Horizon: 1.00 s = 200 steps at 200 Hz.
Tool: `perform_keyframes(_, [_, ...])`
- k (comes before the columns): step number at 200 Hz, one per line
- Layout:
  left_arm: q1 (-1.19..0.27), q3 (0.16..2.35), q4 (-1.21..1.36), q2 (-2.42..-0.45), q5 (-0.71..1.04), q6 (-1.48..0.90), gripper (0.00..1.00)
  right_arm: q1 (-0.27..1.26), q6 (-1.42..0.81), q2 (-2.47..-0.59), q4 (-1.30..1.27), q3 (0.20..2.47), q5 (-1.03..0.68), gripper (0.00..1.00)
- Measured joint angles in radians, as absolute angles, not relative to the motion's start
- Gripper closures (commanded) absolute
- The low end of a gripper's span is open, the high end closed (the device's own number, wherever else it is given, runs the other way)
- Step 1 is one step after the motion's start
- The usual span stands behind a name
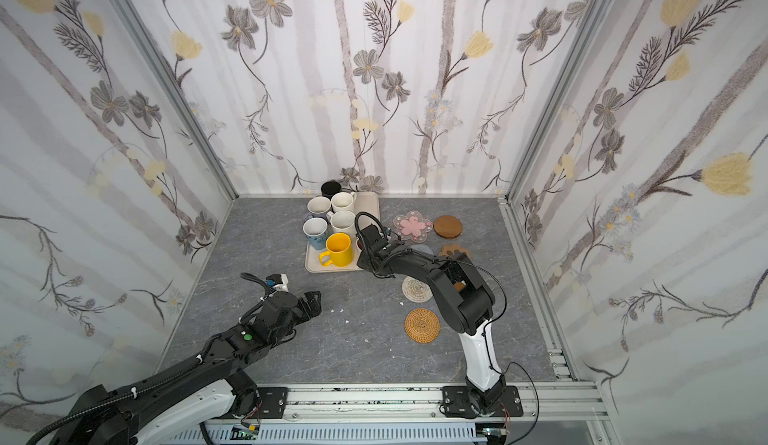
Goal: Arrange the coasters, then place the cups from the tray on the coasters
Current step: 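Grasp the red-lined white mug rim with the right gripper and lift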
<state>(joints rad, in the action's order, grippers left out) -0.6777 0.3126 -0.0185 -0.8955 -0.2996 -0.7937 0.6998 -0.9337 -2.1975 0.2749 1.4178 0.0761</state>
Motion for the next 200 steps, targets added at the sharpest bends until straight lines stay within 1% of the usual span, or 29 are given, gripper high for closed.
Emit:
perform_keyframes(51, [-0.677,0.329,-0.019,-0.908,-0.295,-0.793,0.00,0.683,-0.809,-2.211,0.311,1.449,0.052,0.62])
perform_keyframes(126, [-0.675,0.355,-0.018,-0.933,-0.300,-0.776,0.00,0.686,-0.657,-2.231,0.380,1.502,0.123,0.62])
perform_keyframes(176, [-0.675,0.362,-0.019,-0.938,-0.306,-0.767,0.00,0.697,-0.578,-2.254,0.406,1.522,0.176,0.67])
perform_keyframes(200, [-0.675,0.363,-0.019,-0.942,-0.307,-0.767,0.00,0.700,-0.548,-2.260,0.406,1.524,0.192,0.72])
